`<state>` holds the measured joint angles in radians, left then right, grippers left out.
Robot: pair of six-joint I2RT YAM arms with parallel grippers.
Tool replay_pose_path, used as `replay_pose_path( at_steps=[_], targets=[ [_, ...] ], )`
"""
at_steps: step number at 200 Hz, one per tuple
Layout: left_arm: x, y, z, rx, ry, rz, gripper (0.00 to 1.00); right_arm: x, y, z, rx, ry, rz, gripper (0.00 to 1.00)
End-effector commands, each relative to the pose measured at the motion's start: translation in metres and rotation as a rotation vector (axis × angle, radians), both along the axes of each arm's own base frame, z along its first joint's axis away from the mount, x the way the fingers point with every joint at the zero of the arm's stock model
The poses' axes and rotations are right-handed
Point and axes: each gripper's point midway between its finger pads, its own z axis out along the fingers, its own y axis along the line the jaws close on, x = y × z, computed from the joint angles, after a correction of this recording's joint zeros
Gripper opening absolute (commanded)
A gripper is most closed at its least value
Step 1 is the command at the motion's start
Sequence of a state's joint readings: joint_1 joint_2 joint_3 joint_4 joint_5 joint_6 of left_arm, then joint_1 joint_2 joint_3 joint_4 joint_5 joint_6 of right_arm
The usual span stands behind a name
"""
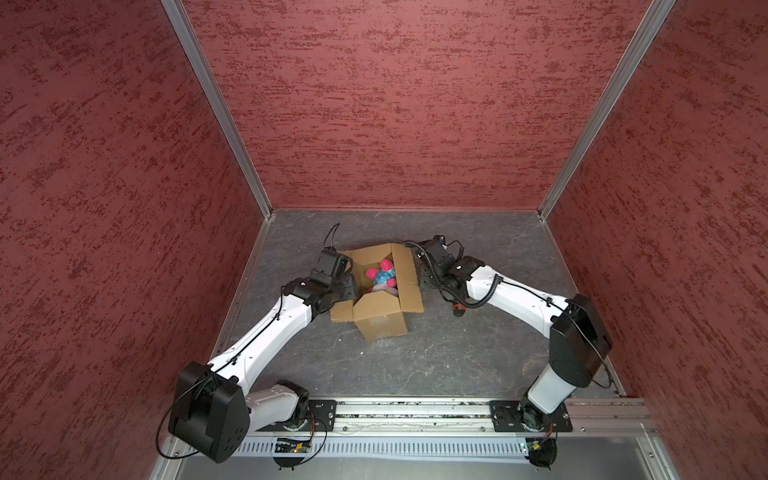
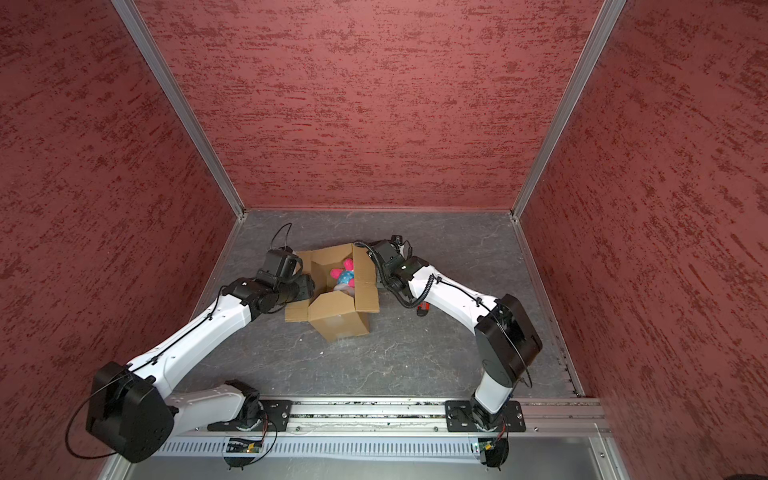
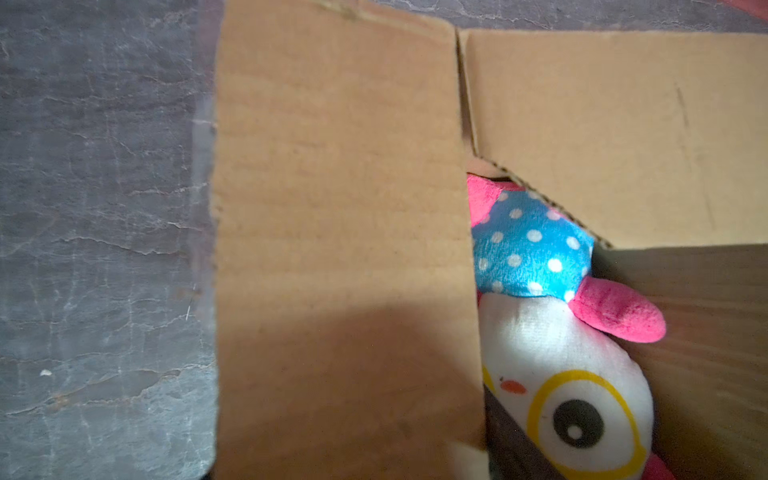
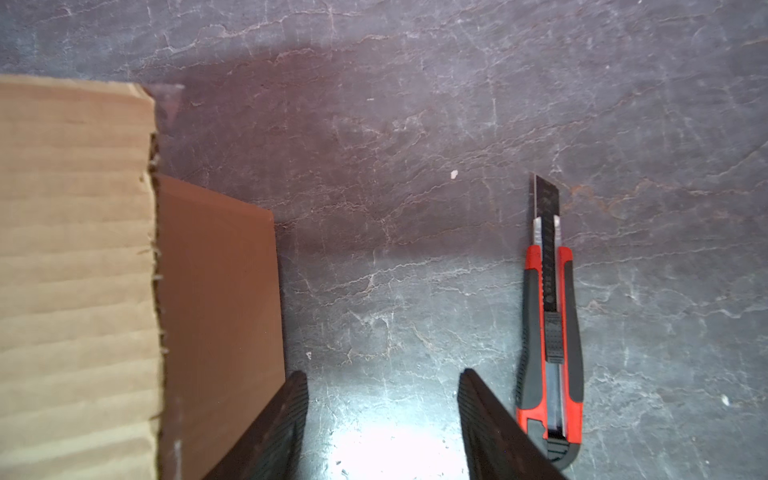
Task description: Unpack the express box
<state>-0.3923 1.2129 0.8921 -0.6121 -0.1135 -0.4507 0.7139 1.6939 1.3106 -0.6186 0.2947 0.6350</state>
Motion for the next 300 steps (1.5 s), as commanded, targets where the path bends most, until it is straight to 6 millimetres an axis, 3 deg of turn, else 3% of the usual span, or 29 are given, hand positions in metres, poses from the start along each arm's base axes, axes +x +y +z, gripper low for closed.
replay_pose_path(
  at_steps=[1,86,135,188,249,300],
  targets=[
    [0.003,-0.003,0.007,-0.058,-0.037,0.013,0.64,0.006,0.005,0.011,0.021,-0.014,0.003,0.60],
    [0.000,-0.011,0.091,-0.130,-0.193,-0.055,0.73,0.005,0.000,0.017,0.011,-0.028,-0.005,0.61],
    [-0.007,-0.002,0.114,-0.077,-0.211,-0.060,0.73,0.004,-0.003,0.027,0.017,-0.056,-0.004,0.62],
    [-0.016,0.019,0.091,0.003,-0.149,-0.005,0.66,0.005,-0.003,0.036,0.016,-0.076,0.004,0.62],
    [-0.023,0.035,0.064,0.016,-0.115,0.066,0.57,0.007,-0.001,0.028,0.008,-0.057,0.008,0.62],
    [-0.032,0.049,0.040,0.017,-0.076,0.119,0.56,0.009,0.003,0.023,-0.001,-0.041,0.013,0.62]
  ],
)
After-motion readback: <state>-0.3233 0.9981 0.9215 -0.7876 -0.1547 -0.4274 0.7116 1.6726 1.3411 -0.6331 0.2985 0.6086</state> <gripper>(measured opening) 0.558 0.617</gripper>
